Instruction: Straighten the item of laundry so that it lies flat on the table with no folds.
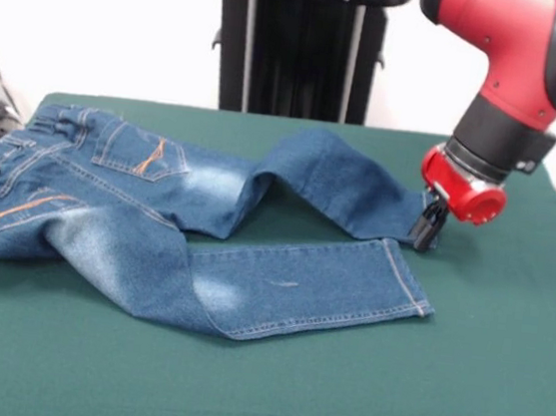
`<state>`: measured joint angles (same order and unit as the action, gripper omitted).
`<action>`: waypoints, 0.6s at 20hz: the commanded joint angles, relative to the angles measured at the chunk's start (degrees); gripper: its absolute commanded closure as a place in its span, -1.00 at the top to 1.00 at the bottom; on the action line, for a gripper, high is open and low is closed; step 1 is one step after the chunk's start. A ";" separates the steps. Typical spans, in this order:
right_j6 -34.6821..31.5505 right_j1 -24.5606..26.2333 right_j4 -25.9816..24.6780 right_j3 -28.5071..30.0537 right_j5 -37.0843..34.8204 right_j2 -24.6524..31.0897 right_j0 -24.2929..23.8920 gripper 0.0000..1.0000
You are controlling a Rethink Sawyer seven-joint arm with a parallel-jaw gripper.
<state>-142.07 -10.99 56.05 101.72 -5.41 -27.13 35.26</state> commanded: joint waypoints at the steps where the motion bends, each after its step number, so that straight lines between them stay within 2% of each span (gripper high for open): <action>1: -18.06 -0.86 4.47 -2.13 -3.07 7.50 1.41 -1.00; 5: -25.80 -1.13 3.69 -4.15 -13.44 0.62 7.00 -1.00; 12: -32.53 -1.51 2.77 -6.16 -18.48 -2.42 9.34 -1.00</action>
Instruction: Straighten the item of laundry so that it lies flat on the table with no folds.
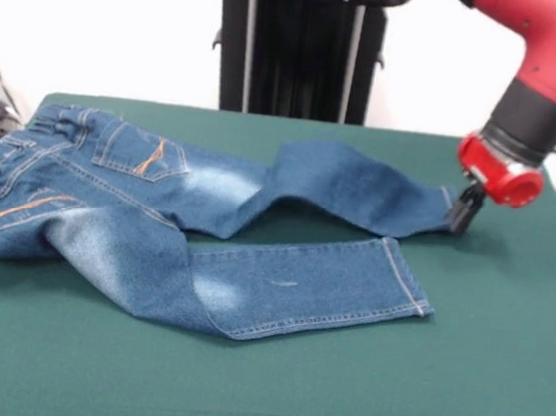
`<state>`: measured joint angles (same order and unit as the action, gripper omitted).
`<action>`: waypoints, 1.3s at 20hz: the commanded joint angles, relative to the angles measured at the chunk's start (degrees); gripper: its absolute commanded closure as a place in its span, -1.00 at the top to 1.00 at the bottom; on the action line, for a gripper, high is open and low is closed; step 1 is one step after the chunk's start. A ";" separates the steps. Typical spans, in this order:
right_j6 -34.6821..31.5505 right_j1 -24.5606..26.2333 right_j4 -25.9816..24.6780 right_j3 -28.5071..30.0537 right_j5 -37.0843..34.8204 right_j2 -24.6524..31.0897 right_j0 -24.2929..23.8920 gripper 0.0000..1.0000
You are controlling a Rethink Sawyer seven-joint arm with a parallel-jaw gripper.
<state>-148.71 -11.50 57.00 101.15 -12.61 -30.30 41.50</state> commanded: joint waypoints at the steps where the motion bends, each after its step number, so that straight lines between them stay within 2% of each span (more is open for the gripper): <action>1: -26.62 -0.96 1.49 -5.93 -11.92 0.39 3.28 -1.00; 7: -27.05 -0.68 0.77 -6.39 -10.55 1.65 2.64 -1.00; 12: -23.93 -1.59 0.06 -4.45 -6.25 4.57 1.01 -1.00; 13: -24.09 -1.57 -0.06 -4.51 -6.28 4.64 0.92 1.00; 16: -25.45 -0.54 -0.56 -5.53 -8.00 3.02 1.48 1.00; 22: -25.27 0.04 0.41 -5.52 -5.79 4.24 0.70 1.00; 26: -24.40 -0.88 -0.32 -5.51 -6.87 3.73 0.47 1.00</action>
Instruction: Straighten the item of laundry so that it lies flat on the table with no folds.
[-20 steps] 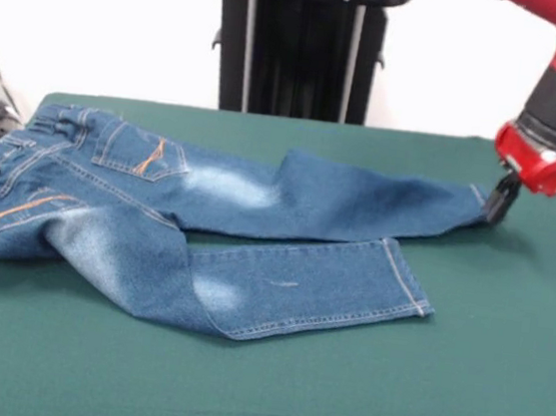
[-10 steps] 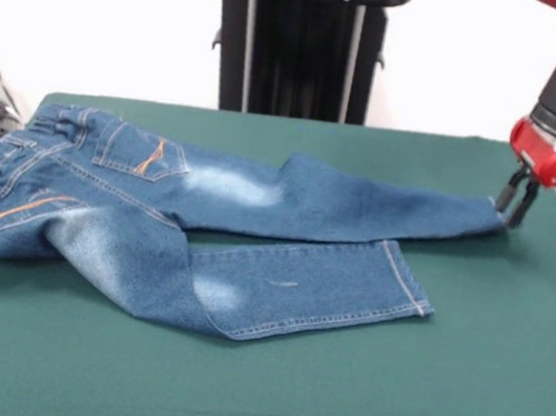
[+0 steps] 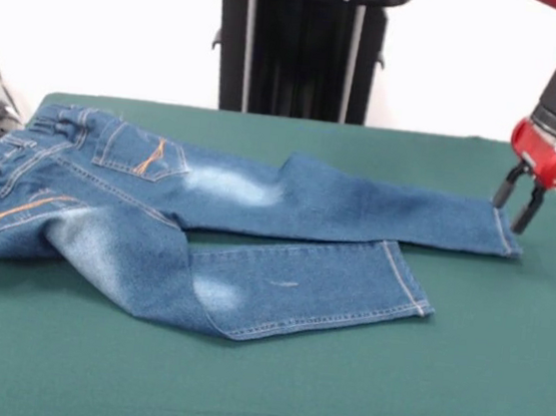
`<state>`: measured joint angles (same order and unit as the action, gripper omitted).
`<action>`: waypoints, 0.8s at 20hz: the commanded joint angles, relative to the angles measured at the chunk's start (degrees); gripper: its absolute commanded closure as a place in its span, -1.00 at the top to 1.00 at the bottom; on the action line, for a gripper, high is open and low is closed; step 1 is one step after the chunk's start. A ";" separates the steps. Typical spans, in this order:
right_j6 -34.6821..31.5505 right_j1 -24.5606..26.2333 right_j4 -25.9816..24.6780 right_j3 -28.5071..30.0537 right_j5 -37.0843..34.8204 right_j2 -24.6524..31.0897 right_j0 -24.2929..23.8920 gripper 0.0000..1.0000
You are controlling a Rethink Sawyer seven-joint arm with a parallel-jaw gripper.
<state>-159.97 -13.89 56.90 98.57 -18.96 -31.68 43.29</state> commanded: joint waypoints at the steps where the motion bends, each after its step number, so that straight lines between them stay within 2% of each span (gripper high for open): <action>1: -12.92 1.52 -0.56 -2.96 -0.97 4.63 -1.45 1.00; 3: -11.00 1.29 -1.38 -2.34 -0.77 4.03 -2.82 1.00; 8: -2.78 1.91 -3.41 -1.65 5.98 7.05 -10.80 1.00; 12: -1.40 3.19 -5.98 -2.75 10.15 8.42 -14.63 1.00; 16: -0.44 1.88 -9.20 -2.19 11.96 9.88 -18.03 1.00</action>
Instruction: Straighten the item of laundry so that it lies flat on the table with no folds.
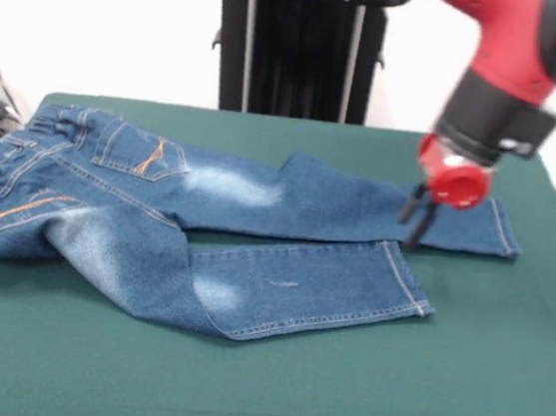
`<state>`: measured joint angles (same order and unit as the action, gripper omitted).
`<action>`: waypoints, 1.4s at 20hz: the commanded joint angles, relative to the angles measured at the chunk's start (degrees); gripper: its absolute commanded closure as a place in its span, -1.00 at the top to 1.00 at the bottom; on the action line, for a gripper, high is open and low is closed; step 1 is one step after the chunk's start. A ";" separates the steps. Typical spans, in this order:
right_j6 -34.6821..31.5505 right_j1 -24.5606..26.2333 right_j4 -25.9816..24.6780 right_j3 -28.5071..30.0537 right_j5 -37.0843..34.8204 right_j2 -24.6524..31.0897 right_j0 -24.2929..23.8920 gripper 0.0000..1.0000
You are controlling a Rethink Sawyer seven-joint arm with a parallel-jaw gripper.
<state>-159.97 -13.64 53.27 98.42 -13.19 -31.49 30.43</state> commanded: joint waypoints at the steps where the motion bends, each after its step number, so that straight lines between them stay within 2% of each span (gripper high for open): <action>1: -0.26 1.12 -6.56 -1.63 7.07 10.48 -6.25 1.00; 7: -2.22 3.36 -8.92 -4.30 7.84 10.37 -7.34 1.00; 19: 0.07 2.40 -17.17 -6.01 9.11 11.22 -13.69 1.00; 28: -2.11 5.49 -18.73 -11.23 7.77 10.80 -14.98 1.00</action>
<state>-159.97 -13.11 36.24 94.02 -5.81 -29.44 16.09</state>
